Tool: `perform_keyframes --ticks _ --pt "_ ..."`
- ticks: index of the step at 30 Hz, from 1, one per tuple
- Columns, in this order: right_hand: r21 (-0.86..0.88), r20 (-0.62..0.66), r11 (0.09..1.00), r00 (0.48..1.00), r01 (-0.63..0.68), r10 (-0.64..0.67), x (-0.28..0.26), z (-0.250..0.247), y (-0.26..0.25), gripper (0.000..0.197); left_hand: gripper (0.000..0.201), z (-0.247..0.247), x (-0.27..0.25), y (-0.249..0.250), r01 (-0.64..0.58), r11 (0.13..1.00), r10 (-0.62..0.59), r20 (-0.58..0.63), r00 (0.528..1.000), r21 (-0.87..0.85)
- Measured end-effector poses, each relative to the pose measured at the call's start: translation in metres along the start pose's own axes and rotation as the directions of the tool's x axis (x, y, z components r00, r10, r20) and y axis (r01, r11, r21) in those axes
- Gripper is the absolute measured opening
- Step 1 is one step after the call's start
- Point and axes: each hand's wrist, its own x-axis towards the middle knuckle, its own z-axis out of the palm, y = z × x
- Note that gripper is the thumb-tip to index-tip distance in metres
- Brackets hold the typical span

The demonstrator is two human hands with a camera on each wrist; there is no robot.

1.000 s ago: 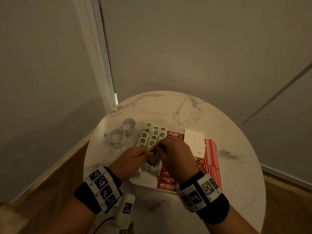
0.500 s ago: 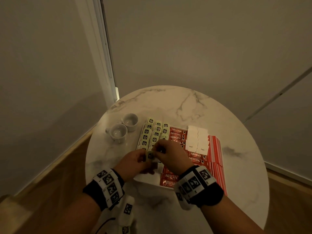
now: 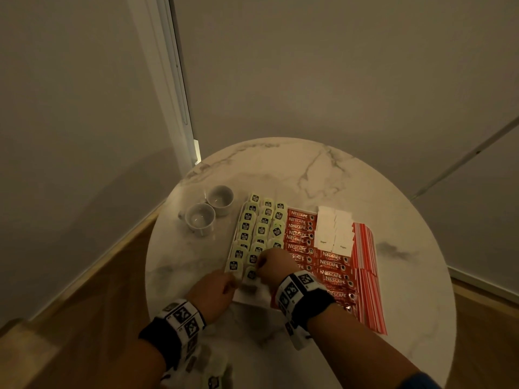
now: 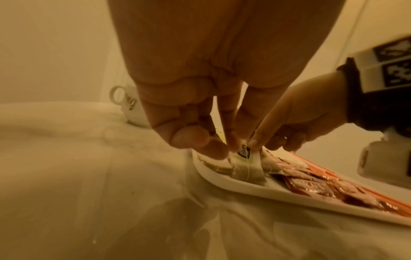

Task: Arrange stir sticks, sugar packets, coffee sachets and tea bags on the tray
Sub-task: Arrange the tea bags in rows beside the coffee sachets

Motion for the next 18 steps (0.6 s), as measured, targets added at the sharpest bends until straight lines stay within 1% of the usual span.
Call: perform_keyframes --ticks 2,4,6,10,15,18 --pt "-0.034 -0.025 0.999 1.000 0.016 -0.017 0.003 0.000 -0.004 0.015 0.028 0.001 -0.001 0.000 -0.054 0.997 0.053 0.020 0.998 0.060" --pt "-0.084 -0.053 0.996 0.998 0.031 -0.036 0.005 -0.001 -0.008 0.017 0.033 0.002 -0.003 0.000 -0.114 0.991 0.112 0.037 0.993 0.068" --pt "-0.108 -0.067 0.993 0.997 0.037 -0.045 0.006 0.000 -0.009 0.018 0.037 0.002 -0.004 0.001 -0.143 0.986 0.140 0.050 0.989 0.088" --pt "-0.120 -0.081 0.993 0.996 0.025 -0.034 0.007 0.003 -0.008 0.018 0.045 0.007 -0.003 -0.005 -0.146 0.966 0.141 0.040 0.989 0.211" --pt "-0.091 -0.103 0.996 0.994 0.014 -0.024 0.008 0.003 -0.004 0.018 0.055 0.014 0.002 -0.010 -0.142 0.956 0.155 -0.033 0.987 0.258" --pt "-0.078 -0.106 0.997 0.994 0.021 -0.029 0.008 0.003 -0.003 0.018 0.062 0.016 0.003 -0.012 -0.131 0.924 0.149 -0.023 0.989 0.359"
